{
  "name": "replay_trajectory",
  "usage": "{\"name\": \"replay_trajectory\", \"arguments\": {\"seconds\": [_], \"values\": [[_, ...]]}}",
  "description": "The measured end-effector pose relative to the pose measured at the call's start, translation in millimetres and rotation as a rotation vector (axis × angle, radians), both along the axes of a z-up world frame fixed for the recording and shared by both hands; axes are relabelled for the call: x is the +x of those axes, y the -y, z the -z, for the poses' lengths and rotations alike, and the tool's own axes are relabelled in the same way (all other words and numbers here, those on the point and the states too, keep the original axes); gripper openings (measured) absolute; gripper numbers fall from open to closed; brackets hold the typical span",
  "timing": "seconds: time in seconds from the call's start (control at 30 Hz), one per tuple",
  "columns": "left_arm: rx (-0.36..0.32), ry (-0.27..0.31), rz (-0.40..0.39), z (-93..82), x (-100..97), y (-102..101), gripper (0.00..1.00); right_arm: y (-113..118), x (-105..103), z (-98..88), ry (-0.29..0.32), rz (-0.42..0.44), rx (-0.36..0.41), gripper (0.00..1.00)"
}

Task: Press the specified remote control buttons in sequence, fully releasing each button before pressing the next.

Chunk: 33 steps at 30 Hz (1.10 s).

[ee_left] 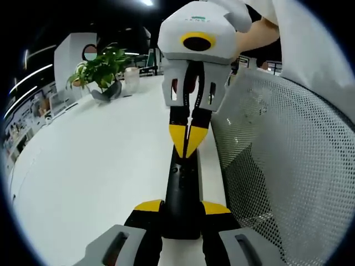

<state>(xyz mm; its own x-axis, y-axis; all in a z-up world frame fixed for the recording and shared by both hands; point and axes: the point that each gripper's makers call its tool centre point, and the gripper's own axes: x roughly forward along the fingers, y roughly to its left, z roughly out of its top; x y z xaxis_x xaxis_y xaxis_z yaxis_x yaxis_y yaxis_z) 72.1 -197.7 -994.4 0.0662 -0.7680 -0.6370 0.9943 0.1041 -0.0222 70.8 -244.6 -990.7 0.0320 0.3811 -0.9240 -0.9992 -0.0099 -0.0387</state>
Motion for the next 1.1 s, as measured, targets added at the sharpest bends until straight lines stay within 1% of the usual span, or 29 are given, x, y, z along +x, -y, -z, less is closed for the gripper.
{"name": "replay_trajectory", "arguments": {"seconds": [0.07,0.23,0.37,0.63,0.9,1.03,1.1], "values": [[0.0,0.0,0.0,0.0,0.1,0,0.25,1,0,-0.7,-0.01,0.033,0.032,0.0],[-0.001,0.0,-0.001,0.0,0.6,0,0.25,3,1,-2.0,-0.007,0.023,0.094,0.0],[0.0,0.0,0.001,-0.1,0.6,0,0.25,2,2,-3.3,-0.057,0.088,0.133,0.0],[0.001,0.0,0.001,-0.3,0.6,0,0.25,4,-1,-3.8,-0.059,0.069,0.117,0.0],[0.001,0.0,0.002,-0.4,0.4,1,0.25,10,0,-3.8,-0.068,0.098,0.109,0.0],[-0.002,-0.001,0.001,-0.3,0.3,1,0.25,13,-1,-3.4,-0.051,0.055,0.081,0.0],[-0.002,-0.001,0.001,-0.1,0.3,1,0.25,13,0,-2.9,-0.072,0.081,0.091,0.0]]}}
